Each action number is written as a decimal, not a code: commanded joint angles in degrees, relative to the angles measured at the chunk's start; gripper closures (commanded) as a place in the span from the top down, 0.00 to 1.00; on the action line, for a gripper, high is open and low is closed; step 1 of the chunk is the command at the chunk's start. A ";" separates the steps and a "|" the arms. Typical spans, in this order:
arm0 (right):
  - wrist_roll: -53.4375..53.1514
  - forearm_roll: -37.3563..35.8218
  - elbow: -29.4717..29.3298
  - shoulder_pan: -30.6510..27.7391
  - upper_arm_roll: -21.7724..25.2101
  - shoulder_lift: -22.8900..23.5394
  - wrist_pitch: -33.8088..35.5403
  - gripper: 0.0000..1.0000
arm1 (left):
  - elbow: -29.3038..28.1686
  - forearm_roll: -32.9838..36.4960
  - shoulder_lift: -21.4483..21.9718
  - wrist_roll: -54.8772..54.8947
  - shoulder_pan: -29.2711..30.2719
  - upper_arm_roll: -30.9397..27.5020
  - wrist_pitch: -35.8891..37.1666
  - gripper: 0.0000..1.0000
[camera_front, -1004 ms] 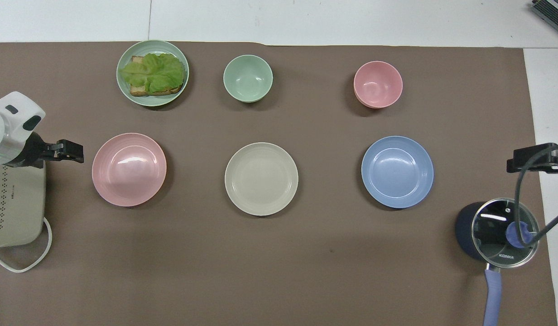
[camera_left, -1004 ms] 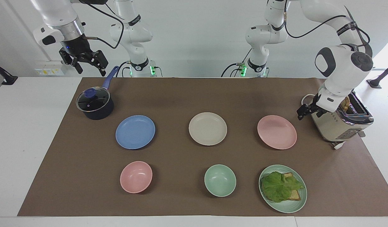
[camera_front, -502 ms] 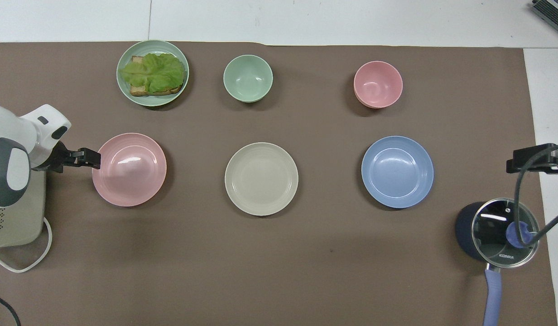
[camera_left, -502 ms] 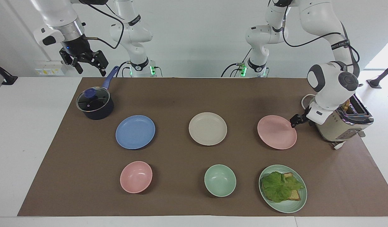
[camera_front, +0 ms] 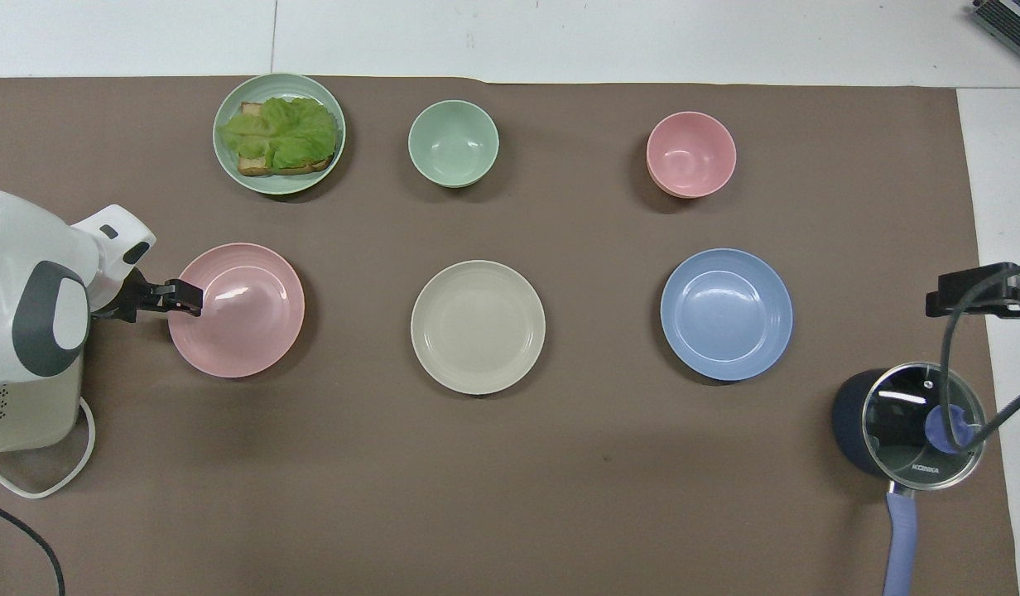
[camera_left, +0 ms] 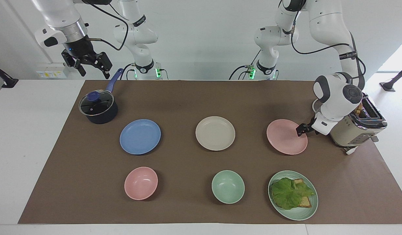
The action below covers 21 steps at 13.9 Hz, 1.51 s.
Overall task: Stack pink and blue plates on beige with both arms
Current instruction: 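Reach the left gripper to the pink plate rim and grasp it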
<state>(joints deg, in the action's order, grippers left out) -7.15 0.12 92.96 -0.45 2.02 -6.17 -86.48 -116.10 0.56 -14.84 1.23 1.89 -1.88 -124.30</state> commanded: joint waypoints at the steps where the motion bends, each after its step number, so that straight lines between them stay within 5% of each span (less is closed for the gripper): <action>1: 1.35 0.23 1.79 -0.69 -0.09 -1.39 -1.15 1.00 | -0.27 -0.65 -0.54 0.88 -0.13 -0.05 -0.85 0.99; 4: 1.35 0.23 1.79 -0.69 -0.09 -1.48 -0.97 1.00 | 0.34 -0.56 -0.45 0.88 -0.48 -0.05 -0.32 0.42; 8: 1.35 0.23 1.79 -0.69 -0.09 -1.48 -1.15 1.00 | 1.05 -0.56 -0.54 1.05 -0.14 -0.05 0.20 0.00; 12: 1.27 0.23 1.79 -0.69 -0.09 -1.48 -1.15 1.00 | 2.45 -0.65 -0.54 1.41 0.13 0.12 2.91 0.00; 15: 1.27 0.23 1.79 -0.69 -0.09 -1.39 -1.15 1.00 | 8.50 -1.96 -0.10 1.41 0.04 0.30 13.71 0.00; 21: 1.27 0.23 1.79 -0.69 -0.09 -1.39 -1.15 1.00 | 14.75 -7.58 1.03 0.79 -0.75 1.70 24.18 0.00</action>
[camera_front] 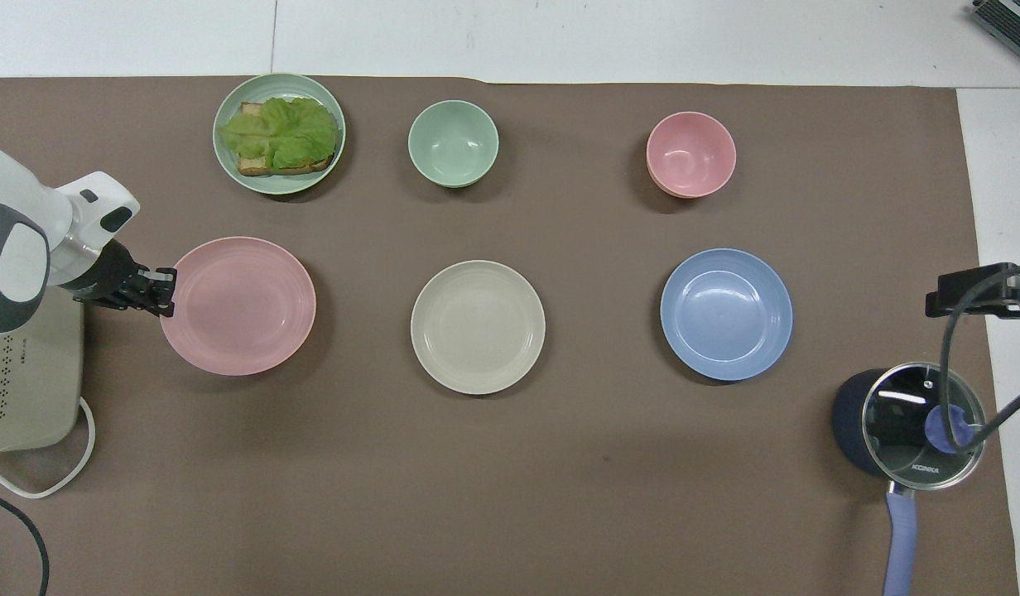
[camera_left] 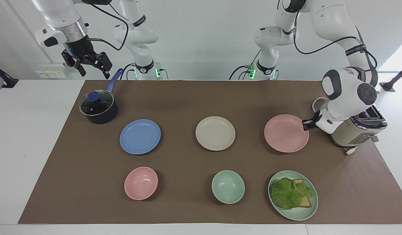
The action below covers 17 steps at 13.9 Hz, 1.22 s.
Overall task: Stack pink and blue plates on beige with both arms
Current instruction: 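Carry the pink plate with the left gripper onto the beige plate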
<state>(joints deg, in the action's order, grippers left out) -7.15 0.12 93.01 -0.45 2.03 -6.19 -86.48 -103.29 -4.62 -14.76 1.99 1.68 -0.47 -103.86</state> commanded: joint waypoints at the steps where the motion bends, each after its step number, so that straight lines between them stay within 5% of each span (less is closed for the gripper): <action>1: 1.18 0.23 1.74 -0.69 -0.09 -1.37 -1.15 1.00 | 2.12 -3.37 1.57 -0.40 -0.45 1.86 4.36 0.00; 9: 1.27 0.23 1.74 -0.69 -0.09 -1.37 -1.15 1.00 | 0.63 -8.99 2.71 -10.25 -4.92 10.22 0.33 0.00; 17: 1.18 0.23 1.74 -0.69 -0.09 -1.46 -1.15 1.00 | -7.09 -12.25 2.89 -20.27 -16.17 10.14 -17.33 0.00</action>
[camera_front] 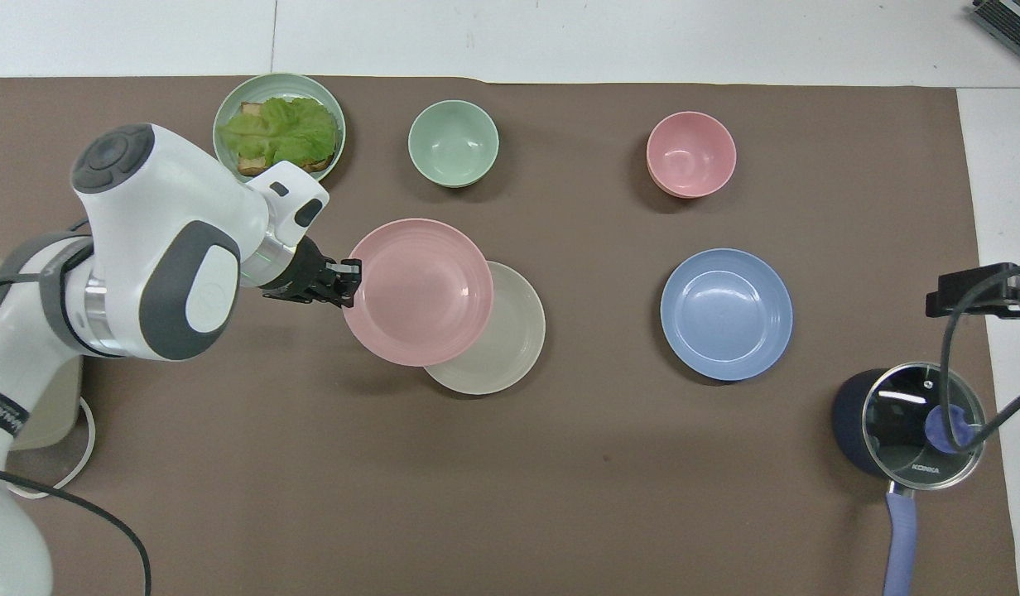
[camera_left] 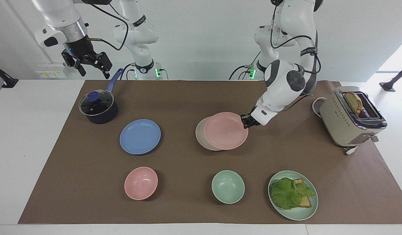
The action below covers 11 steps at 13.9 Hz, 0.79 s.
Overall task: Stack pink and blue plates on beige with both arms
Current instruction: 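Carry the pink plate with the left gripper onto the beige plate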
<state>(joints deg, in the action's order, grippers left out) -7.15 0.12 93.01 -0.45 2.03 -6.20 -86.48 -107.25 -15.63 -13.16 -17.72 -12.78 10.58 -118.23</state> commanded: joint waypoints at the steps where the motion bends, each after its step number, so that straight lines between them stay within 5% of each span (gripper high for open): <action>1: 1.09 0.23 1.73 -0.69 -0.09 -1.35 -1.24 1.00 | -4.45 -1.25 1.29 -0.64 -2.25 -0.92 -4.19 0.00; 11: 1.35 0.23 3.67 -1.39 -0.01 -2.32 -1.68 1.00 | -7.01 -1.25 0.59 -3.19 -5.94 -0.92 -8.60 0.00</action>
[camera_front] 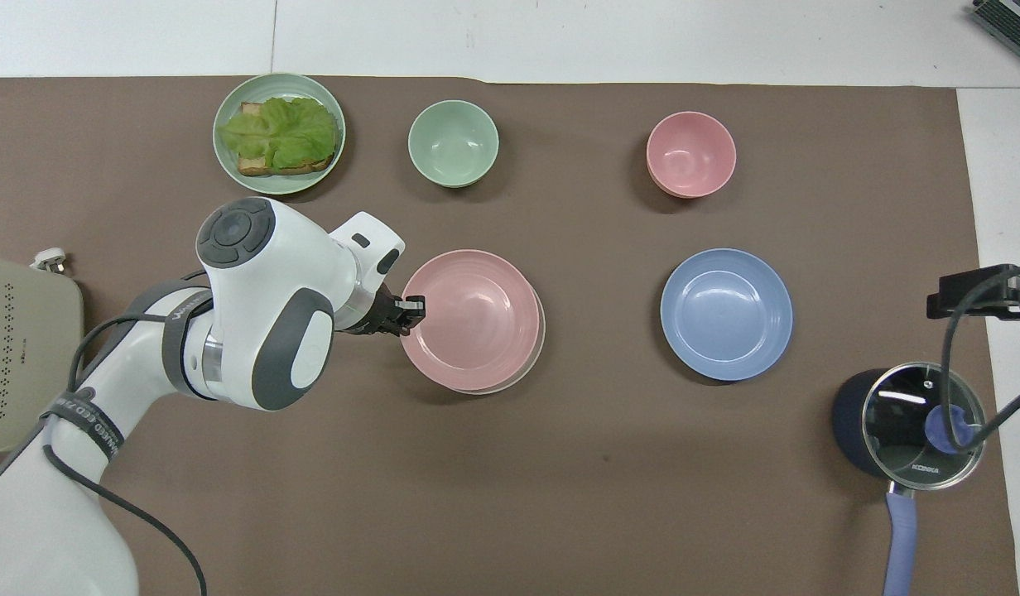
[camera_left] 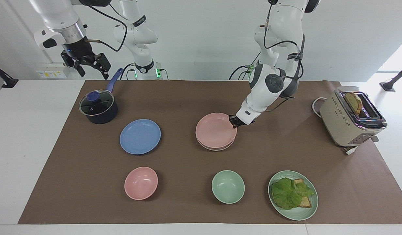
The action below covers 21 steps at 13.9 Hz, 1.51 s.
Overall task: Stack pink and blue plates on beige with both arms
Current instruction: 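Carry the pink plate with the left gripper onto the beige plate, then open the left gripper and withdraw it while the right gripper reaches the blue plate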
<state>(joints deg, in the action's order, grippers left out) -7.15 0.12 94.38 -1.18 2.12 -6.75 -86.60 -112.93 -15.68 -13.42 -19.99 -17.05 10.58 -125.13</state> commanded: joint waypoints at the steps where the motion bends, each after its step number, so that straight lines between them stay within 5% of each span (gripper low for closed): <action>1: 1.09 0.23 2.30 -0.66 -0.10 -1.78 -1.55 1.00 | -1.33 -1.19 0.85 -0.84 -1.67 -0.92 -1.69 0.00; 4: 1.09 0.23 2.39 -0.75 -0.10 -1.78 -1.55 1.00 | -1.42 -1.19 0.85 -0.05 -1.41 -1.09 -1.69 0.00; 5: 1.09 0.23 2.39 -0.75 -0.10 -1.78 -1.55 1.00 | -1.33 -1.19 0.85 0.22 -1.15 -1.09 -1.69 0.35; 6: 1.26 0.23 2.39 -0.93 -0.10 -1.78 -1.55 1.00 | -1.33 -1.19 0.85 0.39 -0.97 -1.09 -1.69 0.89; 7: 1.27 0.23 2.39 -1.19 -0.10 -1.78 -1.55 1.00 | -1.33 -1.19 0.85 0.39 -0.88 -1.18 -1.69 1.00; 14: 1.79 0.32 2.92 -1.19 -0.18 -1.78 -2.16 1.00 | 0.51 2.30 0.59 0.83 3.32 -1.44 2.24 1.00; 21: 4.25 0.50 14.69 -0.49 -0.27 2.78 -20.08 1.00 | 12.36 13.64 1.56 8.74 13.09 -1.62 19.20 1.00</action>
<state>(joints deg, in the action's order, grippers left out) -4.60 0.12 105.71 -1.60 2.02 -5.57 -102.20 -103.99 -5.23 -12.27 -12.23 -5.59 8.74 -110.70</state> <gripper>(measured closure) 0.000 0.000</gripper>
